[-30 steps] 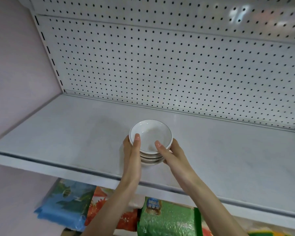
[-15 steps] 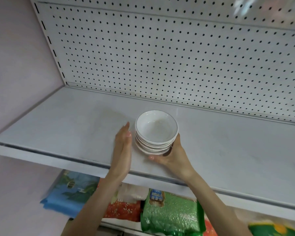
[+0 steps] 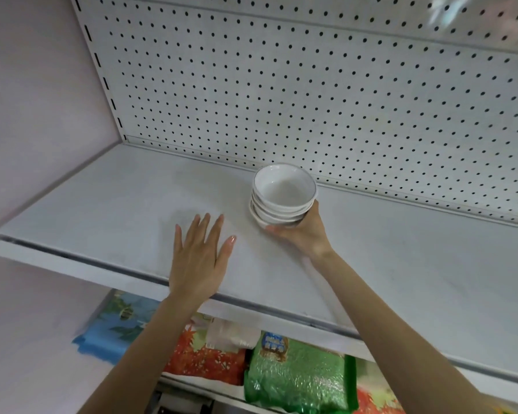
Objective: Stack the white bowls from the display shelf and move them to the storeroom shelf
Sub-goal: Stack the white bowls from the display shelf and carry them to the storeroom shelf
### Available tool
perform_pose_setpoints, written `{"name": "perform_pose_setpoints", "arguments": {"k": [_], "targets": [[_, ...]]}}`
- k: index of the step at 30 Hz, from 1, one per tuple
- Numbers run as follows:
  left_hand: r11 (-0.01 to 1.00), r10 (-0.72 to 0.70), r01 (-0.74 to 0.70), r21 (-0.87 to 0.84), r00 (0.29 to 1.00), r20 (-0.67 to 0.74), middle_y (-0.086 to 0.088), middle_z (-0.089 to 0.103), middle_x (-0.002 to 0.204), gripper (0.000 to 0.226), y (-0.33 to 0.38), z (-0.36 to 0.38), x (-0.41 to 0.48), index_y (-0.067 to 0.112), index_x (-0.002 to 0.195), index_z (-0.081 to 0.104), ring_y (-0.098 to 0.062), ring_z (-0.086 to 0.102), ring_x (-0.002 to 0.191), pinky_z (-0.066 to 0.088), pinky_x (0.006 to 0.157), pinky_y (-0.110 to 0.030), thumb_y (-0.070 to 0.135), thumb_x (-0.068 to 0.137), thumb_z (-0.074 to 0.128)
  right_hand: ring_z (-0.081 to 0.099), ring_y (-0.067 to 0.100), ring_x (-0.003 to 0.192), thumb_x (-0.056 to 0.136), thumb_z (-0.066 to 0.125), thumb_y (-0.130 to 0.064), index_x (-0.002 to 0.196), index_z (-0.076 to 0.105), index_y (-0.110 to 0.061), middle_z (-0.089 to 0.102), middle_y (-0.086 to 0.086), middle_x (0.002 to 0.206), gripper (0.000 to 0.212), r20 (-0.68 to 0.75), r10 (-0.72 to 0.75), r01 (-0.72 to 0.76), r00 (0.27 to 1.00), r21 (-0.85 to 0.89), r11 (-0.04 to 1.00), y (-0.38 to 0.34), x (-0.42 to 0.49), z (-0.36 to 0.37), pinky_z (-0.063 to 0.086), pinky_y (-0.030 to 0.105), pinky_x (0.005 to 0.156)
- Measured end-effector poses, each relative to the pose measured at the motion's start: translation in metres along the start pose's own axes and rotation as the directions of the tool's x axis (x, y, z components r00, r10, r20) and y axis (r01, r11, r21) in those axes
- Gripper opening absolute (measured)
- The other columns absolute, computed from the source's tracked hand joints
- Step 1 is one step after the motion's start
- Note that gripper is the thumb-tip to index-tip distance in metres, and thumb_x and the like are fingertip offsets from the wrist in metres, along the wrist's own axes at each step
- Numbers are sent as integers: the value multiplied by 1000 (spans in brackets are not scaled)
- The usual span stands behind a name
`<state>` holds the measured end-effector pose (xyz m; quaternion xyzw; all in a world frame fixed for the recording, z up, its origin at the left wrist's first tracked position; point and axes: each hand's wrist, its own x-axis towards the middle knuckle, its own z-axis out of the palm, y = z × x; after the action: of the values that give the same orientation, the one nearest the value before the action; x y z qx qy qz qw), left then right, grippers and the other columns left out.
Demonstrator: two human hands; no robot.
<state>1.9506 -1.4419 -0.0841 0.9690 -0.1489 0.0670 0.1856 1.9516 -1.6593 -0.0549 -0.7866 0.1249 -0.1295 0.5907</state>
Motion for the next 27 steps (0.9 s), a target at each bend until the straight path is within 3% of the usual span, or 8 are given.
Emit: {"name": "perform_pose_setpoints", "arguments": {"k": [7, 10, 18, 23, 27], "targets": [[999, -10, 10, 43, 1000, 6, 0, 18, 162, 102, 0, 3, 1, 27, 153, 21, -17, 7, 151, -5, 121, -41, 74, 75, -25, 56, 17, 117, 34, 94, -23, 131, 40, -11, 58, 4, 127, 112, -8, 48, -48, 999, 11, 999, -2, 66, 2, 46, 37, 102], [999, -8, 8, 39, 1000, 3, -1, 22, 161, 107, 0, 2, 1, 25, 152, 27, -18, 10, 151, -3, 122, -42, 76, 74, -26, 52, 18, 120, 47, 93, -7, 133, 37, -12, 55, 5, 130, 102, -16, 51, -51, 999, 21, 998, -2, 79, 4, 43, 33, 102], [999, -3, 1, 41, 999, 39, -3, 21, 161, 115, -3, 4, 4, 23, 151, 30, -17, 11, 150, 2, 122, -39, 77, 70, -30, 49, 18, 121, 53, 91, -3, 131, 34, -15, 51, 3, 131, 97, 2, 77, -77, 997, 46, 996, -5, 96, 5, 43, 31, 100], [1000, 8, -9, 15, 999, 45, -4, 24, 160, 111, -3, 1, 4, 22, 149, 34, -18, 14, 150, 1, 121, -37, 80, 73, -21, 49, 18, 125, 31, 91, -36, 138, 32, -20, 49, 2, 136, 123, 24, 84, -84, 996, -21, 996, 1, 102, 4, 43, 41, 105], [999, 45, -45, -7, 995, 85, -8, 28, 158, 103, -8, -3, 4, 17, 147, 39, -19, 18, 149, 2, 121, -37, 79, 78, -7, 29, 22, 141, 60, 89, -28, 152, 5, -15, 25, 4, 154, 125, -10, 145, -145, 989, -125, 981, -15, 72, -2, 30, 41, 114]]}}
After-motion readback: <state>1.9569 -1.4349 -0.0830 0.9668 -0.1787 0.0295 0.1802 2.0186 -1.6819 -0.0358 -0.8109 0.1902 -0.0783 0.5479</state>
